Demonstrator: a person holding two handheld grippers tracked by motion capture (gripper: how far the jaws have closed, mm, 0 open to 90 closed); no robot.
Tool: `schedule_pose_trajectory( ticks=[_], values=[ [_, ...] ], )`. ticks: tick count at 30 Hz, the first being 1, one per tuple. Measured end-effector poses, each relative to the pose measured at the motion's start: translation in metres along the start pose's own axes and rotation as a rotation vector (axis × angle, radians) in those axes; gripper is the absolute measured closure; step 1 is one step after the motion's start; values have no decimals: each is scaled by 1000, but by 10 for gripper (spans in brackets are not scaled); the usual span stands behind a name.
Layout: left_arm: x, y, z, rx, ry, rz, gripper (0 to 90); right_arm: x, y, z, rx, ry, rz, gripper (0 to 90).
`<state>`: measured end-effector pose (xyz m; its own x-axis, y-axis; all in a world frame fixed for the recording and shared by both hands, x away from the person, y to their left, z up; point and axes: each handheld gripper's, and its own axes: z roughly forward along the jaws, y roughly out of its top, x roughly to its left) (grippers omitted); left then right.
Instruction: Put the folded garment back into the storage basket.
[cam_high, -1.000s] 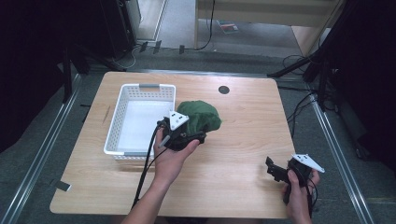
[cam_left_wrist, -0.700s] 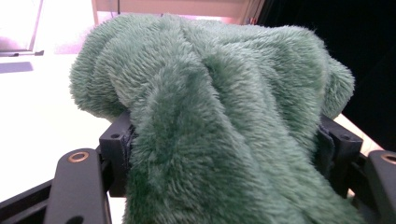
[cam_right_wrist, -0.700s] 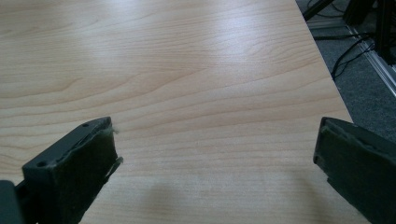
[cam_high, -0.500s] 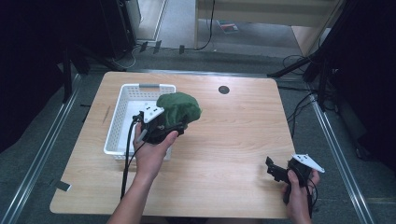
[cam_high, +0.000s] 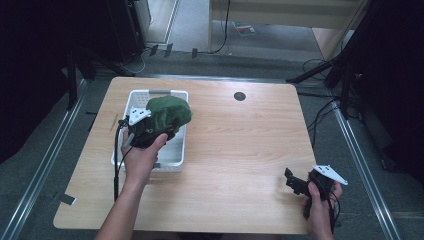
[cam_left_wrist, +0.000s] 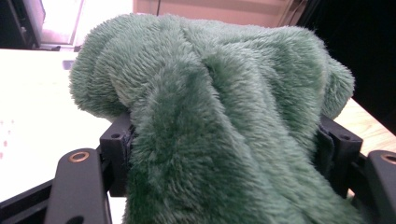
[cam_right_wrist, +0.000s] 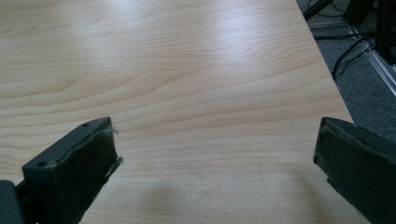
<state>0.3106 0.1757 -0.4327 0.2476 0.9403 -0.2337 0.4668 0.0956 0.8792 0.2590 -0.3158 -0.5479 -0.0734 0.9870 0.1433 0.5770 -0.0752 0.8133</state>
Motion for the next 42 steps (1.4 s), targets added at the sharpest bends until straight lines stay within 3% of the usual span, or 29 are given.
schedule_pose_trajectory(
  ticks=[6,9,14,20,21,25,28,32,33,38,41,42],
  values=[
    [19,-3,7,22,14,2,272,0,0,0,-1,0,1,0],
    [35,-7,19,43,-4,9,271,0,0,0,-1,-1,0,0],
    [49,-11,32,68,13,5,271,0,0,0,0,0,-2,0],
    [55,-10,42,103,42,6,271,0,0,0,-1,0,2,0],
    [56,-10,47,141,59,10,271,0,0,0,-1,0,2,0],
    [56,-12,55,157,75,27,271,0,0,0,-1,0,2,0],
    [57,-14,66,242,132,16,271,0,0,0,-3,0,3,0],
    [57,-13,70,273,130,26,270,0,0,0,-1,1,0,0],
    [58,-14,73,302,128,40,270,0,0,0,0,2,5,0],
    [60,-17,78,368,117,37,261,0,0,0,0,1,2,0],
    [61,-18,81,430,114,18,202,0,0,0,-2,0,0,0],
    [61,-18,81,430,114,18,182,0,0,0,-2,0,0,0]
  ],
)
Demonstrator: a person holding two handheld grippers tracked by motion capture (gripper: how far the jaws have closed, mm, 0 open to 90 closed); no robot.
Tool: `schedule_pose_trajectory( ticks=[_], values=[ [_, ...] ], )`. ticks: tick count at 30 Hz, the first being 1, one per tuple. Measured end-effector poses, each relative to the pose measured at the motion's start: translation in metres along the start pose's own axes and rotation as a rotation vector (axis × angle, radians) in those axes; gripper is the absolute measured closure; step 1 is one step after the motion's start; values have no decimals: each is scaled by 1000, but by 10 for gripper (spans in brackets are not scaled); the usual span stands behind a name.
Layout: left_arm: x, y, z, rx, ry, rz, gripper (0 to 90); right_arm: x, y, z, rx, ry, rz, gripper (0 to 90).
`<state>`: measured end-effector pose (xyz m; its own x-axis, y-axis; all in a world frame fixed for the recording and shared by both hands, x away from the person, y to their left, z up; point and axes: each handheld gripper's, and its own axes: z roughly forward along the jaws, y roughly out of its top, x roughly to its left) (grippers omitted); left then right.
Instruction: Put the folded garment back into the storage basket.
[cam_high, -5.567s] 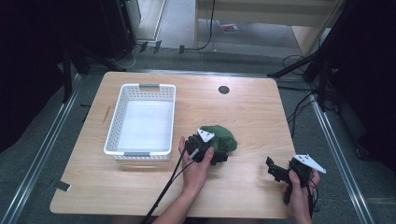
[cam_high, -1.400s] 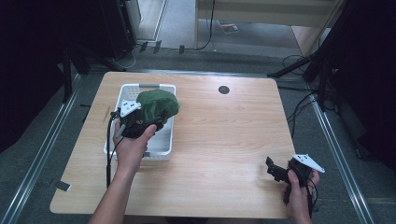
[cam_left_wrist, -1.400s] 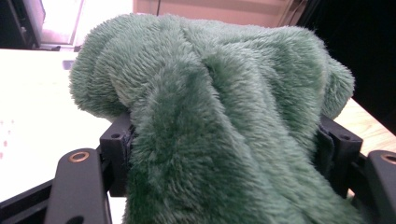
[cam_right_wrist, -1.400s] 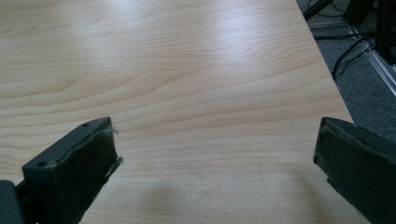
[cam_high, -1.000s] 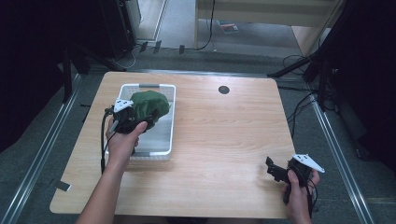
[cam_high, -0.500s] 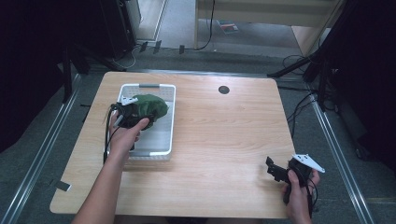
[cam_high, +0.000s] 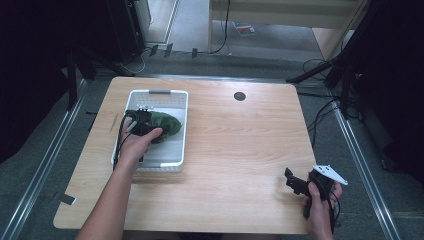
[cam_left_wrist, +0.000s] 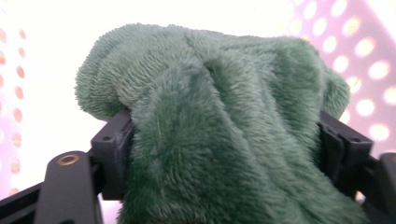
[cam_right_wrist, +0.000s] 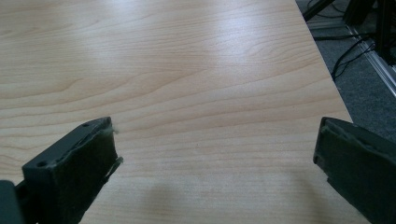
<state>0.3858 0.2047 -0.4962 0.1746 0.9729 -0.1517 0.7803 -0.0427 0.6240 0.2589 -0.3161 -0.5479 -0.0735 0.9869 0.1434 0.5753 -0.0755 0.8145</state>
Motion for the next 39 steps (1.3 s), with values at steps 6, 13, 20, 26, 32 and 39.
schedule_pose_trajectory(
  ticks=[6,13,20,26,32,39],
  values=[
    [2,5,-6,5,32,-25,55,0,0,0,-1,-2,2,0],
    [2,16,-29,-147,-34,-91,419,0,0,0,-3,5,7,0],
    [1,13,-12,-89,14,-65,476,0,0,0,-3,7,9,0],
    [-5,14,-24,-162,-45,-53,382,-1,0,0,-4,7,10,0],
    [-9,11,-43,-239,-90,-49,137,0,0,0,-4,4,2,0],
    [-1,0,-68,-308,-140,-44,0,0,0,0,-5,2,7,0]
  ],
)
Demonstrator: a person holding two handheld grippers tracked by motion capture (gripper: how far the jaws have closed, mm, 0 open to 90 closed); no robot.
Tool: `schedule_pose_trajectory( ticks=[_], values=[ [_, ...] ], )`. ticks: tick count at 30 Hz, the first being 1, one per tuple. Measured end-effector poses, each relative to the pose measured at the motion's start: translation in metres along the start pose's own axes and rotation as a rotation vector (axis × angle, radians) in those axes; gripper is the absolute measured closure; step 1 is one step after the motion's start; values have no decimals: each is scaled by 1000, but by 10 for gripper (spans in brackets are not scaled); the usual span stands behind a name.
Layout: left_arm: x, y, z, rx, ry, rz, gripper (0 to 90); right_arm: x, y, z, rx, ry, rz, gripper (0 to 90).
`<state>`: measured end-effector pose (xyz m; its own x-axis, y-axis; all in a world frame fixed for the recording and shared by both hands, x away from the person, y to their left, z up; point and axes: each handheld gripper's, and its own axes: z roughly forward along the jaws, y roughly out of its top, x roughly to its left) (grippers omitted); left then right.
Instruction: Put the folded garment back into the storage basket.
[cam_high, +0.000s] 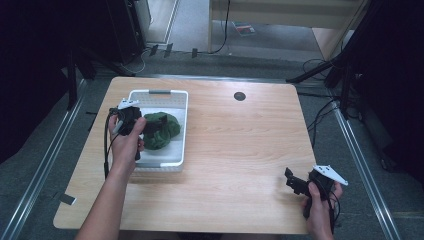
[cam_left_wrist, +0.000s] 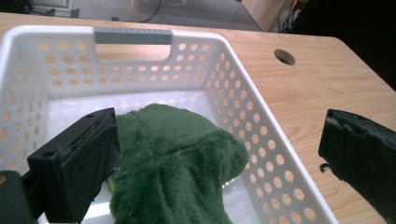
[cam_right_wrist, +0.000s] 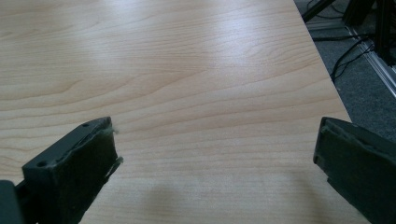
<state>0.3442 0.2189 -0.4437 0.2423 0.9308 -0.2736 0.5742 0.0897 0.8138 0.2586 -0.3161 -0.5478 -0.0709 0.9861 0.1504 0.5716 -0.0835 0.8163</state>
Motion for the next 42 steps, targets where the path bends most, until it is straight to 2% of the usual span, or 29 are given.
schedule_pose_trajectory(
  ticks=[5,7,9,10,11,15,20,27,31,35,42],
  values=[
    [1,-5,-16,-30,-17,19,0,0,0,0,1,1,1,0],
    [2,-8,-28,-48,-12,37,0,0,0,0,0,-1,0,0],
    [3,-9,-31,-49,-13,42,0,0,0,0,0,-1,-2,0],
    [4,-12,-39,-62,-10,48,0,0,0,0,0,-2,-5,0],
    [4,-12,-39,-62,-10,48,0,0,0,0,0,-2,-5,0],
    [6,-18,-59,-102,-28,64,0,0,0,0,1,-4,-1,0],
    [11,-23,-75,-130,-36,73,0,0,0,0,0,-6,-1,0],
    [19,-33,-92,-164,-36,70,0,0,0,0,0,-3,0,0],
    [28,-43,-100,-168,-27,64,0,0,0,0,0,-2,-2,0],
    [38,-54,-112,-194,-18,44,0,0,0,0,-1,-3,0,0],
    [56,-76,-131,-226,-4,35,0,0,0,0,-2,-3,-5,0]
  ],
)
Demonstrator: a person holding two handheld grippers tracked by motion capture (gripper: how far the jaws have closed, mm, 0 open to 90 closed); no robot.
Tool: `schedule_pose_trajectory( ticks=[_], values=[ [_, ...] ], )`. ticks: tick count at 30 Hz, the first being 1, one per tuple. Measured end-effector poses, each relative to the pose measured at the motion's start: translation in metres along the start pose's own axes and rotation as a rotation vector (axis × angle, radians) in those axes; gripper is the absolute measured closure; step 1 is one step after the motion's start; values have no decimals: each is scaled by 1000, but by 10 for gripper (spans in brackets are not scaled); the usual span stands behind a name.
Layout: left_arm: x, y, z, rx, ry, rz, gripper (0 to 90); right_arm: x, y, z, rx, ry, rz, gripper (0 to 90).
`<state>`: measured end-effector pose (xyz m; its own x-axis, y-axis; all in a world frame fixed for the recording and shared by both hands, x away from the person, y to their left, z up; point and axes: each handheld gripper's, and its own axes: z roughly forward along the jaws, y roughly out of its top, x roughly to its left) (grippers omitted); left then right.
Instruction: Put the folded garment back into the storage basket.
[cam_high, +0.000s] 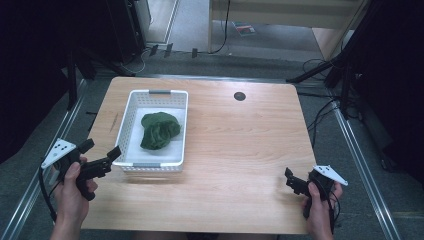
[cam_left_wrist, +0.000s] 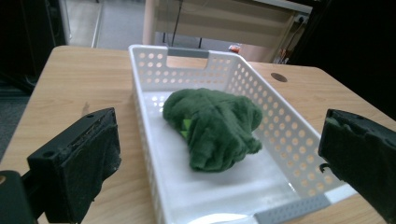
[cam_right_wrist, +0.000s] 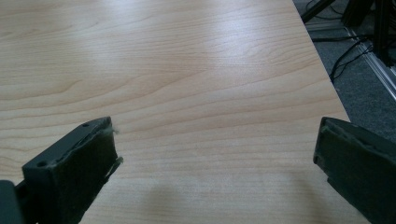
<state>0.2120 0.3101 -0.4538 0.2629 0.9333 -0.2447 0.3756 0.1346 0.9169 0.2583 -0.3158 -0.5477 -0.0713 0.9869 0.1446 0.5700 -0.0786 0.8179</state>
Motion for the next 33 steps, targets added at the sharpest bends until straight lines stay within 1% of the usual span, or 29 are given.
schedule_pose_trajectory(
  ticks=[1,2,3,6,7,8,9,10,11,14,15,17,18,19,21,23,25,27,29,32,33],
  values=[
    [3,-3,-3,-3,2,2,0,0,0,0,0,0,0,0],
    [7,-10,-9,-14,6,-6,0,0,0,0,0,-1,-2,0],
    [7,-10,-9,-14,6,-6,0,0,0,0,0,-1,-2,0],
    [15,-18,-17,-35,9,-35,0,0,0,0,-5,-3,-2,0],
    [19,-24,-22,-39,19,-38,0,0,0,0,-5,-5,-2,0],
    [19,-24,-22,-39,19,-38,0,0,0,0,-5,-5,-2,0],
    [23,-31,-26,-43,33,-30,0,1,0,-1,-7,-5,-6,0],
    [23,-31,-26,-43,33,-30,0,1,-1,-1,-7,-5,-7,0],
    [25,-36,-28,-42,41,-29,0,1,-1,-1,-7,-5,-7,0],
    [35,-47,-31,-33,43,-65,0,1,0,-1,-7,-7,-5,0],
    [39,-51,-32,-34,47,-72,0,1,0,-1,-7,-6,-5,0],
    [45,-60,-32,-38,63,-91,0,1,0,-1,-6,-6,-4,0],
    [52,-69,-29,-32,73,-104,0,1,0,-1,-7,-8,-4,0],
    [52,-69,-29,-32,73,-104,0,1,0,-1,-7,-8,-4,0],
    [58,-77,-27,-29,105,-112,0,0,-1,-1,-6,-13,-1,0],
    [62,-83,-24,-16,130,-95,0,0,-1,-1,-5,-14,0,0],
    [64,-87,-22,-4,144,-78,0,-1,-1,-2,-7,-16,-1,0],
    [66,-90,-18,2,140,-88,0,0,-1,-2,-7,-16,-3,0],
    [65,-90,-17,4,144,-86,0,0,-1,-2,-7,-15,-4,0],
    [64,-93,-14,16,152,-70,0,0,-1,-2,-7,-15,-4,0],
    [64,-95,-11,28,153,-59,0,0,-1,-2,-7,-13,-5,0]
  ],
)
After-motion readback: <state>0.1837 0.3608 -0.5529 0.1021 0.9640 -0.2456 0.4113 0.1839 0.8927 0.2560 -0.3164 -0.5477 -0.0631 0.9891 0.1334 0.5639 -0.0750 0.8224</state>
